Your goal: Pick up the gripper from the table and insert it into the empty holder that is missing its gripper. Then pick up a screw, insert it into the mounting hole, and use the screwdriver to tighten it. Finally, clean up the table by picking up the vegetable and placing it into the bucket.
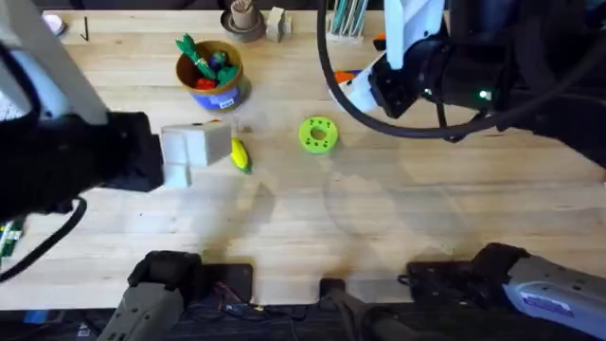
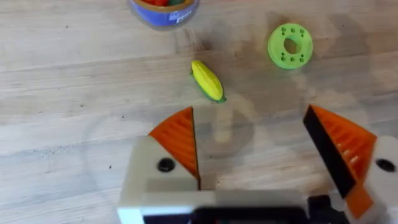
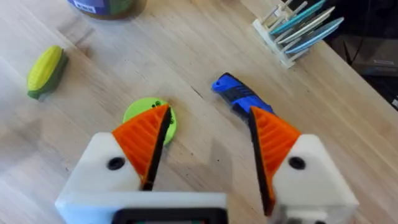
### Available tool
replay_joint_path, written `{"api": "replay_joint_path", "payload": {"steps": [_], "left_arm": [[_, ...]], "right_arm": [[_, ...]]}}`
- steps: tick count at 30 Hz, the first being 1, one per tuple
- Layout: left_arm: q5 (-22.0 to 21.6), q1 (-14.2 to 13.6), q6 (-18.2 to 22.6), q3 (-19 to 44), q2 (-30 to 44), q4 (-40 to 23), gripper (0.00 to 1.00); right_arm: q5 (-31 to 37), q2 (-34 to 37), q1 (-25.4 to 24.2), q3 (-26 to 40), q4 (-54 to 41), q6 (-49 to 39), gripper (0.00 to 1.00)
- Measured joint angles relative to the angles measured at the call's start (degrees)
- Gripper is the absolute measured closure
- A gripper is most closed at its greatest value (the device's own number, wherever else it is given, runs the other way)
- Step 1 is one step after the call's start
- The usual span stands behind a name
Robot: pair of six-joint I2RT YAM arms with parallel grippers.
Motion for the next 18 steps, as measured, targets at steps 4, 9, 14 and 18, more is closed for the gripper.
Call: {"api": "replay_joint_path", "payload": {"steps": [4, 9, 14, 18], "left_arm": [[0.0, -0.1, -2.5, 0.0, 4.3, -0.1, 0.006], [-0.3, -0.1, -9.1, -0.3, 11.7, 2.0, 0.006], [-1.0, -0.1, -16.4, -7.8, 15.2, 10.8, 0.006], [-1.3, -0.1, -21.9, -16.6, 16.3, 18.2, 0.006]], "right_arm": [[0.0, 0.0, 0.0, 0.0, 0.0, 0.0, 0.207], [0.0, 0.0, 0.0, 0.0, 0.0, 0.0, 0.207], [0.0, 0.0, 0.0, 0.0, 0.0, 0.0, 0.207], [0.0, 0.0, 0.0, 0.0, 0.0, 0.0, 0.207]]}}
